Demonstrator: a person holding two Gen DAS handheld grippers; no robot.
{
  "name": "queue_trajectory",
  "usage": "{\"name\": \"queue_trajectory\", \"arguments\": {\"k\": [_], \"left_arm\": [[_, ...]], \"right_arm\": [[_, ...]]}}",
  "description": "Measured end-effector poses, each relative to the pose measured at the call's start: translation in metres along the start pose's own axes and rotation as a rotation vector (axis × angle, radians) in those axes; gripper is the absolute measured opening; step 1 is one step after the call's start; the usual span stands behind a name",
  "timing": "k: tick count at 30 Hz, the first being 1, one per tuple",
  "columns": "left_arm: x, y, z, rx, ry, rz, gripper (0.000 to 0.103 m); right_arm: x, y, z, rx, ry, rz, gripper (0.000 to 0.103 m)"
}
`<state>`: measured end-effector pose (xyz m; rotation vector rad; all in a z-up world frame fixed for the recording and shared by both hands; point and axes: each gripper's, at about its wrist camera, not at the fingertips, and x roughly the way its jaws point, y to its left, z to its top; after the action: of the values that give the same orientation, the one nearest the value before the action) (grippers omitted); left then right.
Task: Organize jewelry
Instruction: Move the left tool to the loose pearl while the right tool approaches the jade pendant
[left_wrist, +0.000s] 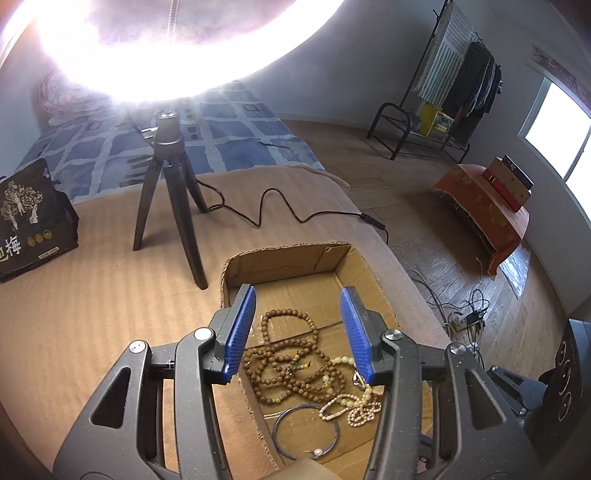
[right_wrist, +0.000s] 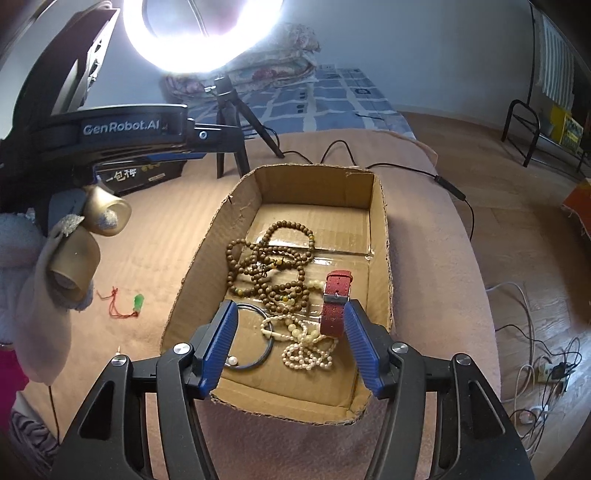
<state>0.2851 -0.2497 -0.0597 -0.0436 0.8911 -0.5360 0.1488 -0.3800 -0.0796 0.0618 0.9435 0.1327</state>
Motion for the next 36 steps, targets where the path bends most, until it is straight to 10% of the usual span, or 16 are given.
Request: {"name": "queue_trajectory", "arguments": {"k": [22,25,36], "left_arm": [[-0.070,0.040,-0.040,0.076,-0.034,0.048,0.049],[-0.077,0.052,-0.052,0.081,-0.019,0.060,0.049],[-0.108,0.112,-0.113,0.001,0.027,0.097,0.049]], "right_arm": [[-0.029,0.025,-0.006,0.044,-0.133,0.015,0.065],[-0.029,0.035,-0.005,0.012,-0.128,-0.001,0.079],[-0.022,0.063,-0.003,-0.024,-0.063,0.029,0.079]]}}
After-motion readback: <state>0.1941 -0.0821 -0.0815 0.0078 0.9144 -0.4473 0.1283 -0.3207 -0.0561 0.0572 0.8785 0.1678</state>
